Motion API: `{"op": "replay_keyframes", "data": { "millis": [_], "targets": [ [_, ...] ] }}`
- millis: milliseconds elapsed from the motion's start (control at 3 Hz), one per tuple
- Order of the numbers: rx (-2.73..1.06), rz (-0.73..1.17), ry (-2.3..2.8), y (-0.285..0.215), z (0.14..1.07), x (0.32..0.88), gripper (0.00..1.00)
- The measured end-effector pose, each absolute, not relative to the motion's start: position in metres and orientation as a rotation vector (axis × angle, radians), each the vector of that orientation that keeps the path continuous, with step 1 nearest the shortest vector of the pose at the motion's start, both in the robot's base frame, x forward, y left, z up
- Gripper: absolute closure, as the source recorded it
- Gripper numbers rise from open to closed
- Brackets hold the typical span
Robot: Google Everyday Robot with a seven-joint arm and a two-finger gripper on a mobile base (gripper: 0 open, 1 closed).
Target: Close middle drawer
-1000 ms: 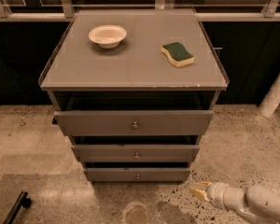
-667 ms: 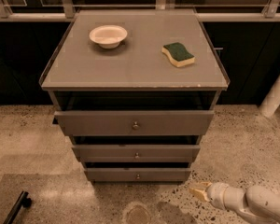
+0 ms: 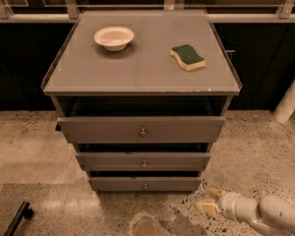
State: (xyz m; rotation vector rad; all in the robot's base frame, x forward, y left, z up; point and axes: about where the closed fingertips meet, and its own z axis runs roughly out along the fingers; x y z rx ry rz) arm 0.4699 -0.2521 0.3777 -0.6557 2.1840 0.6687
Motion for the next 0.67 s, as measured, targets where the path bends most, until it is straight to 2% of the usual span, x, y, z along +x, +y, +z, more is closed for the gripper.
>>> {"op": "replay_keyframes", "data": {
  "millis": [333,667],
  "targets": [
    [-0.656,0.669,2.184,-0.252,0.3776,0.4699,0.0],
    [-0.656,0.669,2.184,-0.252,0.3776,0.4699,0.0]
  ]
}}
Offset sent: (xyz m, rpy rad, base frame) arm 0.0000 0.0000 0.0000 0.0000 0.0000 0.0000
